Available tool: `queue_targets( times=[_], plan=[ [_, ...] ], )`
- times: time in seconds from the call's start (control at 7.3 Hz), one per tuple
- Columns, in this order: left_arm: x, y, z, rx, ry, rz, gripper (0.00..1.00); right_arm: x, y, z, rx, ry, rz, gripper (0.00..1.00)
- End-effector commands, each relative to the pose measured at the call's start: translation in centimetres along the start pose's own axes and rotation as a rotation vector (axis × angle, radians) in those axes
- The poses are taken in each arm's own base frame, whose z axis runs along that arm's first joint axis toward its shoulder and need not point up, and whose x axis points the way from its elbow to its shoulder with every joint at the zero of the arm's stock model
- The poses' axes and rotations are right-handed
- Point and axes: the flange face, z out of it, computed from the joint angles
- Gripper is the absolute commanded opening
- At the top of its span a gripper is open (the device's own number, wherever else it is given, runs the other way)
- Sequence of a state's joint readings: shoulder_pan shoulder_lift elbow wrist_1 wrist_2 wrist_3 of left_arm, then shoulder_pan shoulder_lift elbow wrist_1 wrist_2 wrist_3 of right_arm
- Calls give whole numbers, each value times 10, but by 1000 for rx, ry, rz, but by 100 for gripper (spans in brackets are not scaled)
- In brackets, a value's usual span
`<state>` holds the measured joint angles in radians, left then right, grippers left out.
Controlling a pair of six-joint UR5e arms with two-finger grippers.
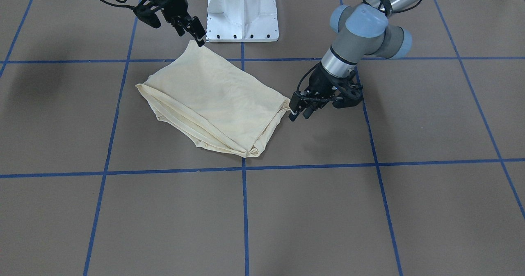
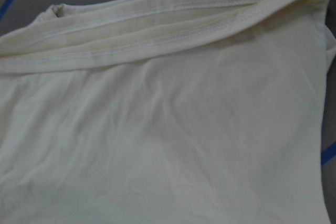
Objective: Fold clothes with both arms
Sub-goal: 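Grasp the shirt's side edge with the left gripper while the right gripper holds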
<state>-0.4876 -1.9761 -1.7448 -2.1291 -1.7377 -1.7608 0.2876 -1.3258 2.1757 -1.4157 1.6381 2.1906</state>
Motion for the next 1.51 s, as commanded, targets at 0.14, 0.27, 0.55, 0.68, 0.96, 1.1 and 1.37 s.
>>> queue_targets(
  times=[0.14, 0.27, 0.55, 0.68, 0.96, 1.1, 1.37],
  plan=[
    [-25, 47, 20, -10, -61, 8, 63, -31, -29, 13, 67, -31, 20, 100],
    [-25, 48, 19, -12, -61, 8, 64, -35, -29, 29, 77, -16, 22, 100],
    [-28, 47, 21, -11, -67, 7, 61, -42, -27, 31, 79, -21, 27, 100],
    [-27, 47, 21, -12, -65, 7, 50, -42, -28, 32, 80, -18, 29, 100],
    [-27, 48, 21, -14, -64, 8, 0, -40, -30, 34, 88, -9, 28, 100],
    [-24, 49, 20, -17, -59, 5, 0, -40, -30, 34, 88, -7, 29, 100],
    [-9, 53, -1, -30, -9, -14, 0, -39, -32, 35, 90, -3, 30, 100]
  ],
)
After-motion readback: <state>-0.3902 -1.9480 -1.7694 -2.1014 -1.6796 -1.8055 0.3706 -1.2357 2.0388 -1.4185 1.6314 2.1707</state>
